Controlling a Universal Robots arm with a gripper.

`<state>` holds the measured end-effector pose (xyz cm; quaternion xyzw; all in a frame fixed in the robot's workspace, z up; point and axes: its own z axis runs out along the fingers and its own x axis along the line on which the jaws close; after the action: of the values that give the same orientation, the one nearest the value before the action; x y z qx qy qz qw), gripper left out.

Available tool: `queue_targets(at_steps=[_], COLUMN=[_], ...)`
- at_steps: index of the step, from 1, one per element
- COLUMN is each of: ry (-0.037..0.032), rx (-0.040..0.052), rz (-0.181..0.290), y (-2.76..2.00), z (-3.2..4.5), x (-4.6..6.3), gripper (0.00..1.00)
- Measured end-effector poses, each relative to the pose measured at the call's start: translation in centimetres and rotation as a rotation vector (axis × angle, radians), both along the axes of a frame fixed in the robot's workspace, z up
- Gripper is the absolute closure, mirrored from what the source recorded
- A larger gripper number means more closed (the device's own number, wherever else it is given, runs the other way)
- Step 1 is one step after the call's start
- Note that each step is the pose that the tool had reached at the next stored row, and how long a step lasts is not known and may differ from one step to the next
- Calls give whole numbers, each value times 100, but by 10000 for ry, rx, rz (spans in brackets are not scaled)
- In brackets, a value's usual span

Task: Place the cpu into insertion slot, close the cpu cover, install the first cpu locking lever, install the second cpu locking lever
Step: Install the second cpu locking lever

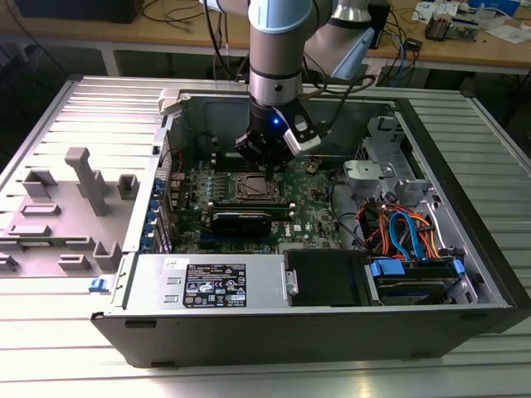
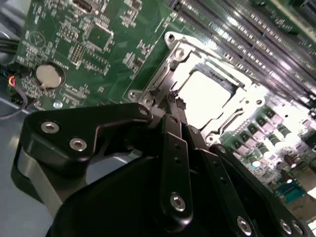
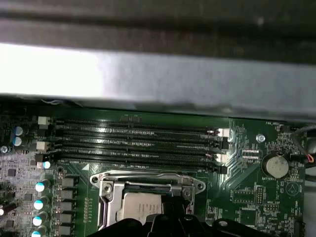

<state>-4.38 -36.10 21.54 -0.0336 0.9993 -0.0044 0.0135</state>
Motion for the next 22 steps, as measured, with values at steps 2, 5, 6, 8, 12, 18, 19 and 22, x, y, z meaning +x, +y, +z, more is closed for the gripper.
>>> queue_targets(at_steps=[2,5,6,8,12,18,19,22], ry=[0,0,0,0,1,0,-1,0], rx=[-3,-4,-3,8,6,-223,-279,-642], rz=[0,1,0,-1,-3,-3,-2,-1], y=[-28,-66,-76,-99,-114,-116,-116,-131], z=[0,0,0,1,18,190,212,218], x=[0,0,0,0,0,-1,-1,-1], gripper=[89,89,89,89,89,89,89,89])
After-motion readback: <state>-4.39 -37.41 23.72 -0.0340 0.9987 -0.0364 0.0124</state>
